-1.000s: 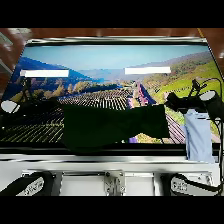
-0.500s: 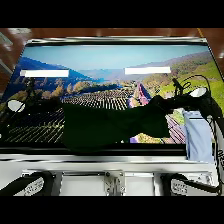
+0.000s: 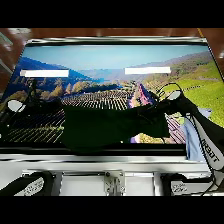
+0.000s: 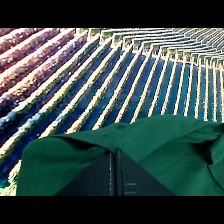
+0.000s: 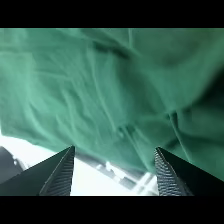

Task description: Fold the shirts.

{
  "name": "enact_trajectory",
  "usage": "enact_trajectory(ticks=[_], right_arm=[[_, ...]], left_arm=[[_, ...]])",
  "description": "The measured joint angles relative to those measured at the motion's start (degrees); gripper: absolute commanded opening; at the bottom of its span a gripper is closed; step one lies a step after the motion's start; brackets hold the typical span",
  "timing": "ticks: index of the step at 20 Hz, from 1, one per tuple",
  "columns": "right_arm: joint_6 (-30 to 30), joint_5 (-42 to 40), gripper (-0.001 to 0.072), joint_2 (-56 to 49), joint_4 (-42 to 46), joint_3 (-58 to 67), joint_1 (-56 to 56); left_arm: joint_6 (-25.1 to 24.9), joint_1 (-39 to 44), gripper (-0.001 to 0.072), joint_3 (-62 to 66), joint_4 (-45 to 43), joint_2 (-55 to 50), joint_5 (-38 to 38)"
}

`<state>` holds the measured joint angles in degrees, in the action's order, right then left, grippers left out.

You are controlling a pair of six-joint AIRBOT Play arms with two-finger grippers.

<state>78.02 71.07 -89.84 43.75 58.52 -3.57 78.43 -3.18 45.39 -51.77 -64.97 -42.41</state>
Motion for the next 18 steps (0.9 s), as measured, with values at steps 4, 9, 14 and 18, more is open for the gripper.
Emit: enact_trajectory(ticks=[4, 9, 14, 18], right_arm=[[0.63, -5.18, 0.0191, -2.62, -3.74, 0.0, -2.29], [-1.09, -10.38, 0.0056, -3.43, -12.63, 0.48, -2.93], [-8.44, -17.94, 0.0058, -3.56, -26.34, 6.25, -3.02], [-9.6, -32.96, 0.0634, -3.93, -30.53, 9.86, -2.93]], left_arm=[[0.02, 0.0, 0.0032, 0.02, -0.02, 0.0, -0.17], [0.0, 0.0, 0.0032, 0.0, -0.02, 0.0, -0.24], [0.0, 0.0, 0.0032, 0.02, -0.02, 0.0, -0.24], [0.0, 0.13, 0.0032, 0.0, 0.0, 0.0, -0.28]])
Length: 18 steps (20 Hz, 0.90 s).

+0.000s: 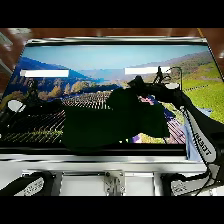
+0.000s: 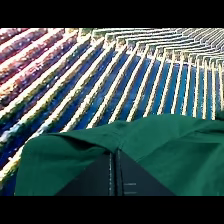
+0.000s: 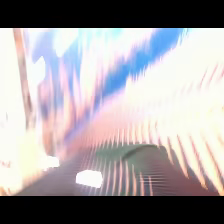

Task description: Fold the shirts.

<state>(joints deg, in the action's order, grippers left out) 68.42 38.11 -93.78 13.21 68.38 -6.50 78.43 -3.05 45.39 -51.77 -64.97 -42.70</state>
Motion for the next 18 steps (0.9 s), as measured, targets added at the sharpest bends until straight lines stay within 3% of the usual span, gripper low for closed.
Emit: enact_trajectory(ticks=[3, 6, 13, 14, 18], right_arm=[[-0.28, -2.93, 0.0633, 0.0, 1.92, 0.85, 1.86], [-0.37, 0.31, 0.0633, 1.51, 8.33, 1.2, 7.41], [7.58, 22.34, 0.0636, 3.54, 38.97, 1.36, 21.51], [7.89, 24.3, 0.0675, 3.54, 41.97, 1.36, 22.18], [8.11, 28.15, 0.0675, 3.19, 47.93, 1.38, 23.47]], left_arm=[[0.0, 0.11, 0.0032, 0.0, -0.02, 0.0, -0.24], [0.02, 0.11, 0.0032, 0.0, -0.02, 0.0, -0.94], [0.0, 0.11, 0.0032, 0.02, -0.02, 0.0, -1.66], [0.0, 0.11, 0.0032, 0.0, -0.02, 0.0, -1.77], [0.0, 0.17, 0.0032, 0.0, 0.17, 0.0, -1.88]])
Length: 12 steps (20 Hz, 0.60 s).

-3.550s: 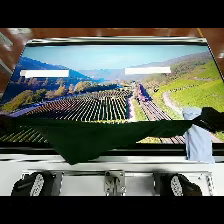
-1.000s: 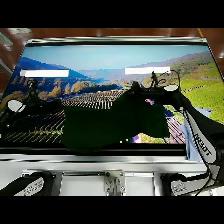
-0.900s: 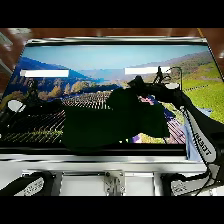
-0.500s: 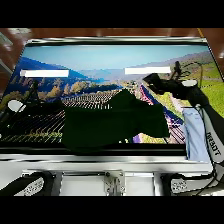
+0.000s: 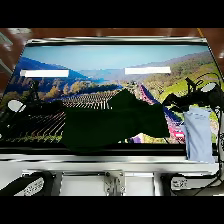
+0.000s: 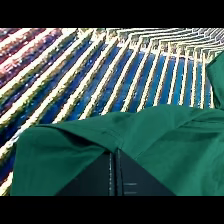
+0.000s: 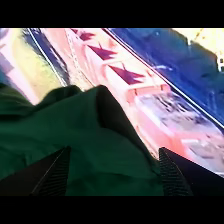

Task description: Fold the shirts.

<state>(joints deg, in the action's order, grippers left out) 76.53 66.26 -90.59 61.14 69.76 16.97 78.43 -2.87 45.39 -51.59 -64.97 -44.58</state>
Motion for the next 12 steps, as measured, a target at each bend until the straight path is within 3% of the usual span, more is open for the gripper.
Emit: enact_trajectory(ticks=[7, 8, 9, 10, 11, 12], right_arm=[[-2.34, 0.52, 0.0673, -3.54, -4.5, 0.0, -0.7], [-2.84, -0.31, 0.0626, -3.8, -5.27, 0.0, -1.4], [-3.28, -1.2, 0.0493, -4.0, -5.81, 0.0, -2.16], [-3.5, -1.75, 0.0255, -4.13, -6.1, 0.0, -2.91], [-3.72, -2.6, 0.0063, -4.22, -6.43, 0.0, -3.69], [-3.72, -3.87, 0.0056, -4.26, -6.8, 0.0, -4.33]], left_arm=[[0.02, 0.0, 0.0032, 0.0, 1.4, 0.0, -0.46], [0.02, 0.0, 0.0032, 0.02, 1.51, 0.0, -0.59], [0.02, 0.0, 0.0032, 0.02, 1.53, 0.0, -0.7], [0.02, 0.0, 0.0032, 0.02, 1.57, 0.0, -0.83], [0.02, 0.02, 0.0032, 0.0, 1.62, 0.0, -0.9], [0.02, 0.02, 0.0031, 0.0, 1.64, 0.0, -0.96]])
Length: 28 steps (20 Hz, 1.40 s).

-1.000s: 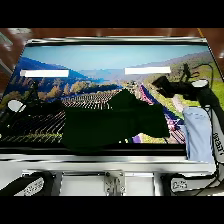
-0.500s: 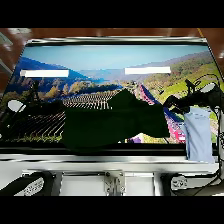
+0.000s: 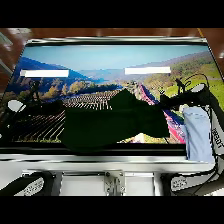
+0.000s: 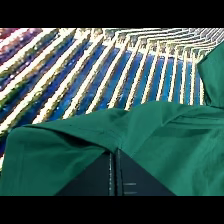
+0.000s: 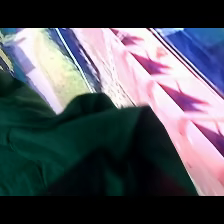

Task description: Fold the shirts.

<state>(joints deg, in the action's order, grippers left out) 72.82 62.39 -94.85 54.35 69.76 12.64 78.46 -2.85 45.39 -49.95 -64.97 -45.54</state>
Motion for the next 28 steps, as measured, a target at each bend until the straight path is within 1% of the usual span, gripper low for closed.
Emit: enact_trajectory(ticks=[3, 5, 8, 11, 13, 16, 17, 19, 21, 23, 28], right_arm=[[-1.27, -0.98, 0.0056, 1.25, -0.33, 0.92, -0.72], [-2.84, -0.22, 0.0056, 4.09, -0.39, 2.67, -1.07], [-4.5, 1.53, 0.0055, 11.89, -0.68, 7.78, -1.2], [-4.48, 2.29, 0.0055, 23.65, -1.25, 16.31, -1.29], [-2.75, -1.73, 0.0055, 32.68, -1.44, 21.99, -1.31], [1.68, -9.66, 0.0055, 45.07, 0.02, 28.94, -1.31], [3.34, -11.17, 0.0055, 48.35, 1.18, 30.67, -1.31], [6.25, -11.91, 0.0055, 54.25, 3.45, 33.16, -1.31], [8.68, -10.64, 0.0055, 58.58, 6.08, 34.4, -1.29], [10.71, -10.14, 0.0055, 61.83, 8.68, 35.15, -1.29], [12.98, -9.4, 0.0055, 63.56, 11.58, 35.76, -1.31]], left_arm=[[-1.29, -0.02, 0.003, 1.16, -0.28, 0.13, -0.57], [-2.14, -0.04, 0.003, 4.7, -1.6, 0.83, -2.16], [-2.34, -0.04, 0.003, 16.57, -5.62, 4.0, -5.77], [-1.57, -0.07, 0.0031, 34.27, -9.53, 8.94, -7.85], [-1.25, -0.13, 0.0031, 47.56, -11.21, 12.55, -8.26], [0.15, -0.2, 0.0031, 62.49, -12.52, 17.66, -8.48], [1.33, -0.2, 0.0031, 65.75, -12.98, 19.65, -8.57], [5.31, -0.2, 0.0031, 69.72, -15.21, 23.56, -9.46], [8.92, -0.2, 0.003, 71.6, -18.4, 26.62, -13.55], [11.13, -0.2, 0.0031, 72.72, -21.86, 29.05, -19.08], [13.16, -0.2, 0.0031, 71.54, -29.46, 31.43, -37.22]])
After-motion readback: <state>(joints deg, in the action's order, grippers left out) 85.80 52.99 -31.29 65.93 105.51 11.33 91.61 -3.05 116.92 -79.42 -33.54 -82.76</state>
